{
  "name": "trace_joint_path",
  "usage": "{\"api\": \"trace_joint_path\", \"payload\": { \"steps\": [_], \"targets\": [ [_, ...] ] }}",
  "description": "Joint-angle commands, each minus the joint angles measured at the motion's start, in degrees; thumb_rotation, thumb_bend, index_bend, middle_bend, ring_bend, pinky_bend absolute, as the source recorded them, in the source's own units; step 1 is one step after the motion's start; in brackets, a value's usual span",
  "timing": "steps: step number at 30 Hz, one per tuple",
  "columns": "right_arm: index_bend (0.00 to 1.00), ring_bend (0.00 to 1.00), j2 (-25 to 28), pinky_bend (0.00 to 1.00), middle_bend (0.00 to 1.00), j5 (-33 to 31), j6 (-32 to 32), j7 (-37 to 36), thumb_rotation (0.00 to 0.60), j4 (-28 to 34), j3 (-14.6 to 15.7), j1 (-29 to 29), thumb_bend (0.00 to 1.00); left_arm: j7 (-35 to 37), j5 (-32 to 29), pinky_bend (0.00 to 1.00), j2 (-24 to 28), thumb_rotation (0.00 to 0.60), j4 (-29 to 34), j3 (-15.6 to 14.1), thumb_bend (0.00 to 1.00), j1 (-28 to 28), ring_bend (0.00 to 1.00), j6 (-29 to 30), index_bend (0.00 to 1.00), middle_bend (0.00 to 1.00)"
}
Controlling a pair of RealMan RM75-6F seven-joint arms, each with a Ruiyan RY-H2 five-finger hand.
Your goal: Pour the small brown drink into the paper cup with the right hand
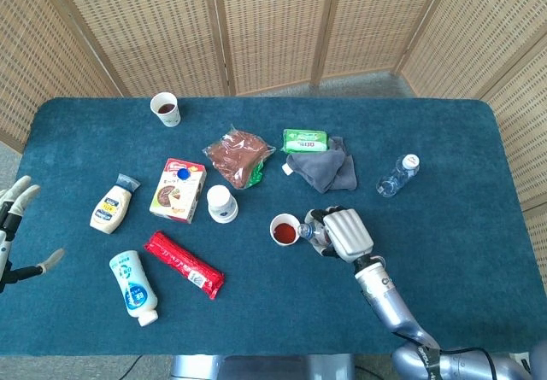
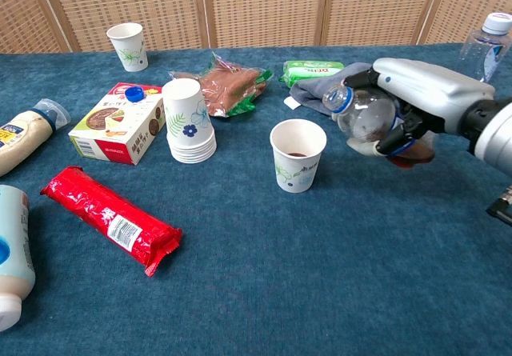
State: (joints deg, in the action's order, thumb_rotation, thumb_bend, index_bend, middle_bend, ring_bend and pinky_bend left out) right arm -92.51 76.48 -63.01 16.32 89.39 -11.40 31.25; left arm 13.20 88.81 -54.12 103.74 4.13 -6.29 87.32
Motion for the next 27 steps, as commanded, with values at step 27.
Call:
{"api": "trace_joint_path", "payload": {
  "steps": [27],
  "targets": [
    [0.41,0.5,-4.77,0.81,0.6,-5.42,-1.32,23.35,0.6,-2.93,0.6,6.39,0.69,3.01,0.53,0.0,0.88,0.6,-0.99,-0.3,0.26,0.32,0.0,0.56,0.0,0.0]
  ]
}}
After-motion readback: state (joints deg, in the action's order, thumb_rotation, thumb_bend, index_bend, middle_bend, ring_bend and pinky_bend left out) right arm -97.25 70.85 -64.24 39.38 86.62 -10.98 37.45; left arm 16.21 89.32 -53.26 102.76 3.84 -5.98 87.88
